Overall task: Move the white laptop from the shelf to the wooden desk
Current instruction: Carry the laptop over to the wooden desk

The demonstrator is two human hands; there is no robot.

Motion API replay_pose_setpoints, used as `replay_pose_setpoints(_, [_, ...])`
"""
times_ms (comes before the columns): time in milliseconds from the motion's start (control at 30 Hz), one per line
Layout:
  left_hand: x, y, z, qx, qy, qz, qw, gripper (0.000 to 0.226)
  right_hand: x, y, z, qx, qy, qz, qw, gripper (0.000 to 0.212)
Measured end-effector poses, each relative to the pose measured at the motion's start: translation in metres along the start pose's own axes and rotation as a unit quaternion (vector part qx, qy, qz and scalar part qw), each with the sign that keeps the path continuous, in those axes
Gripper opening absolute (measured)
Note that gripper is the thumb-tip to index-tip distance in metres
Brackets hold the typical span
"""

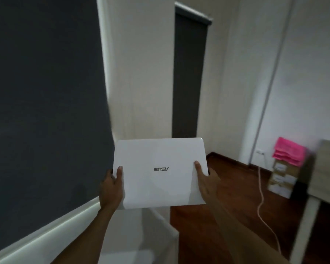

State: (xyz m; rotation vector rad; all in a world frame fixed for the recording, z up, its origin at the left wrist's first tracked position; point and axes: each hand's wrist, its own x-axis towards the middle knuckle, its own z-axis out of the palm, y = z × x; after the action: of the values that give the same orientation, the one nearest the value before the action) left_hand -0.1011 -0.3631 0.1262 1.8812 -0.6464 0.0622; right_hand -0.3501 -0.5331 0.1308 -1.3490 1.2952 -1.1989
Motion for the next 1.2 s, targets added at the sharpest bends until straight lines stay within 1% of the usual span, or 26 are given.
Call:
replay_pose_setpoints(67, [-0.02,0.031,0.045,-0.012,-0.041,0.014,0.999,0.065,0.018,0.006,-0.053,-0.008,0.044,0.002,0.999,0.071])
replay_pose_setpoints(100, [-0.031,0.046,0.068,-0.017,-0.061,0.023,0.998,0.064,0.026,0.01,-0.08,-0.012,0.065,0.004,0.998,0.073])
replay_pose_setpoints(167, [-0.056,0.075,0.111,-0.018,-0.091,0.04,0.995,0.062,0.035,0.014,-0.134,-0.036,0.11,0.003,0.993,0.067])
replay_pose_setpoints(267, [-0.097,0.116,0.17,-0.033,-0.146,0.068,0.986,0.059,0.05,0.029,-0.21,-0.04,0.184,-0.006,0.982,0.088])
replay_pose_setpoints(300, [-0.11,0.129,0.187,-0.038,-0.165,0.071,0.983,0.058,0.055,0.035,-0.234,-0.048,0.199,-0.002,0.979,0.086])
replay_pose_setpoints(400, [-0.143,0.163,0.238,-0.055,-0.228,0.086,0.968,0.055,0.062,0.049,-0.299,-0.055,0.242,0.03,0.968,0.07])
replay_pose_setpoints(467, [-0.16,0.185,0.272,-0.056,-0.258,0.105,0.959,0.062,0.068,0.061,-0.335,-0.05,0.281,0.037,0.958,0.069])
replay_pose_setpoints(567, [-0.187,0.219,0.319,-0.067,-0.312,0.121,0.94,0.054,0.08,0.078,-0.381,-0.048,0.329,0.047,0.942,0.068])
replay_pose_setpoints(600, [-0.194,0.229,0.328,-0.077,-0.327,0.124,0.933,0.051,0.083,0.081,-0.392,-0.056,0.338,0.056,0.938,0.068])
replay_pose_setpoints(700, [-0.219,0.254,0.384,-0.115,-0.364,0.137,0.914,0.056,0.105,0.093,-0.434,-0.057,0.372,0.07,0.924,0.068])
replay_pose_setpoints(800, [-0.238,0.281,0.443,-0.138,-0.395,0.13,0.899,0.046,0.141,0.109,-0.473,-0.062,0.396,0.085,0.912,0.066])
replay_pose_setpoints(933, [-0.254,0.32,0.527,-0.176,-0.429,0.124,0.877,0.035,0.204,0.132,-0.517,-0.066,0.409,0.1,0.905,0.069])
replay_pose_setpoints(1000, [-0.257,0.339,0.571,-0.187,-0.434,0.125,0.872,0.032,0.238,0.14,-0.537,-0.07,0.419,0.111,0.899,0.069])
replay_pose_setpoints(1100, [-0.263,0.366,0.628,-0.19,-0.45,0.13,0.863,0.028,0.283,0.147,-0.564,-0.055,0.431,0.105,0.894,0.061])
replay_pose_setpoints(1200, [-0.268,0.379,0.683,-0.188,-0.455,0.132,0.861,0.038,0.322,0.154,-0.587,-0.054,0.43,0.108,0.895,0.055])
